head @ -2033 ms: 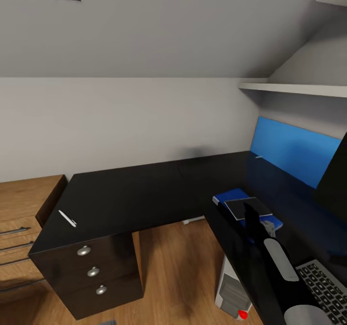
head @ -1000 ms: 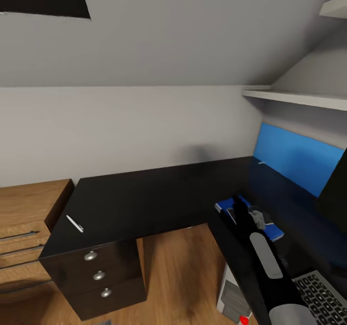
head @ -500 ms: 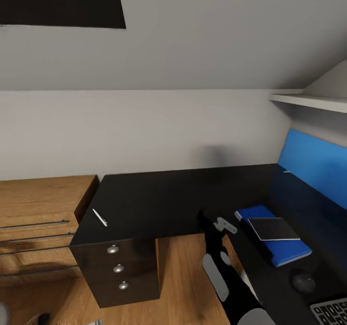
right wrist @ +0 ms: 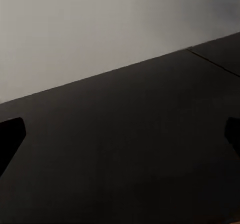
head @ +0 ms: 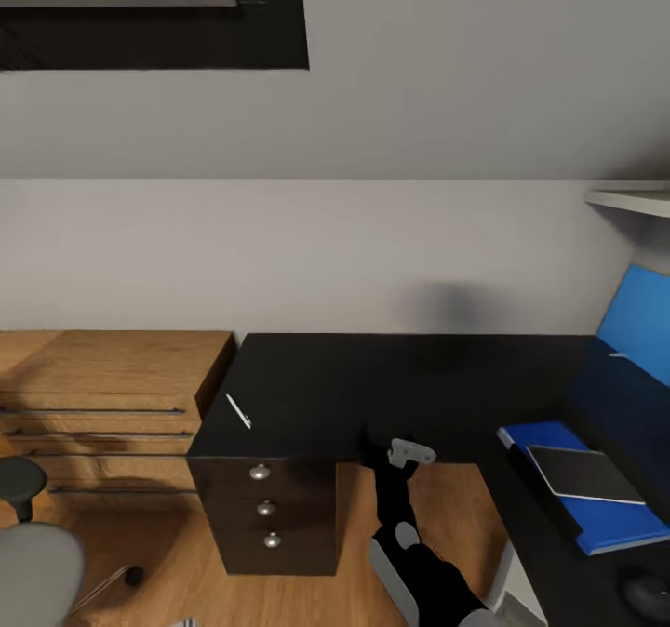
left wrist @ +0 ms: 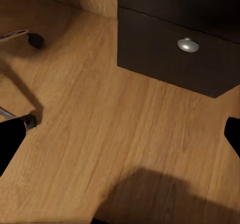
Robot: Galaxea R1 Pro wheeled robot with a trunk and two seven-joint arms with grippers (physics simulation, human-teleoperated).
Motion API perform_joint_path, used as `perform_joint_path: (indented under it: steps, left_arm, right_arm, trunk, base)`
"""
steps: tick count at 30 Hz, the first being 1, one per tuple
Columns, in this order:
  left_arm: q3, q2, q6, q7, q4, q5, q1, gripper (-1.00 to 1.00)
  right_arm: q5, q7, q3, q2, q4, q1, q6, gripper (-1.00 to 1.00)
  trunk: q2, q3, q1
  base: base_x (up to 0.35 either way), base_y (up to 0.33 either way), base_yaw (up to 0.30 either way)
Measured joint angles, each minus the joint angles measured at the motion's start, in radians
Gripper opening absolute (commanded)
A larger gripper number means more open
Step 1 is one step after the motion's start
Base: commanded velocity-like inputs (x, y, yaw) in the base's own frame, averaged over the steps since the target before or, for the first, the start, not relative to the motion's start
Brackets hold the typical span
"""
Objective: In the bedroom, organize the workspace by keeping the computer under the desk, ensuring the monitor is on the desk, placing the keyboard on the desk next to the monitor, placing the mouse on the desk next to the keyboard, moving the folder from the swivel chair onto the desk next to the mouse, stacking the notebook on top of the folder with the pen on top of the notebook, and positioning the swivel chair next to the desk.
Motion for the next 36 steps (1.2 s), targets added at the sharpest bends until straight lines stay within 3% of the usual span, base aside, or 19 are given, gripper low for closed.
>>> perform_joint_path:
  steps: [2, 6, 7, 11, 13, 18, 20, 24, 36]
  left_arm:
    - [0.0, 0.0, 0.0, 0.0, 0.0, 0.0, 0.0, 1.0]
    - [0.0, 0.0, -0.001, 0.0, 0.0, 0.0, 0.0, 1.0]
    - [0.001, 0.0, -0.001, 0.0, -0.001, 0.0, 0.0, 1.0]
    - [0.0, 0.0, -0.001, 0.0, -0.001, 0.0, 0.0, 1.0]
    - [0.0, 0.0, -0.001, 0.0, -0.001, 0.0, 0.0, 1.0]
    - [0.0, 0.0, -0.002, 0.0, -0.001, 0.0, 0.0, 1.0]
    - [0.0, 0.0, -0.002, 0.0, -0.001, 0.0, 0.0, 1.0]
    - [0.0, 0.0, -0.002, 0.0, -0.001, 0.0, 0.0, 1.0]
    - [-0.004, 0.0, -0.002, -0.001, -0.001, -0.001, 0.0, 1.0]
  right_arm:
    - [0.019, 0.023, 0.006, 0.0, 0.043, -0.002, -0.01, 1.0]
    - [-0.014, 0.035, 0.002, 0.0, 0.072, -0.006, -0.013, 1.0]
    - [-0.04, 0.038, 0.0, 0.0, 0.085, -0.009, -0.033, 1.0]
    - [-0.05, 0.043, 0.006, 0.0, 0.095, -0.011, -0.182, 1.0]
    - [-0.051, 0.044, 0.007, 0.0, 0.096, -0.011, -0.209, 1.0]
    - [-0.046, 0.045, 0.04, 0.0, 0.096, -0.011, -0.204, 1.0]
    - [-0.039, 0.038, 0.086, 0.0, 0.096, -0.011, -0.198, 1.0]
    - [-0.035, 0.036, 0.092, 0.0, 0.095, -0.011, -0.199, 1.0]
    - [-0.023, 0.012, 0.095, 0.0, 0.106, -0.011, -0.199, 1.0]
  trunk:
    - [0.014, 0.006, -0.008]
    - [0.042, 0.019, -0.023]
    - [0.049, 0.022, -0.027]
    - [0.049, 0.022, -0.027]
    - [0.049, 0.021, -0.027]
    - [0.049, 0.021, -0.027]
    - [0.049, 0.021, -0.027]
    - [0.049, 0.021, -0.027]
    - [0.049, 0.024, -0.027]
  base:
    - [0.0, 0.0, 0.297]
    - [0.0, 0.0, 0.299]
    - [0.0, 0.0, 0.299]
    - [0.0, 0.0, 0.221]
    - [0.0, 0.0, 0.071]
    - [0.0, 0.0, 0.021]
    - [0.0, 0.0, 0.002]
    - [0.0, 0.0, 0.0]
    - [0.065, 0.0, 0.258]
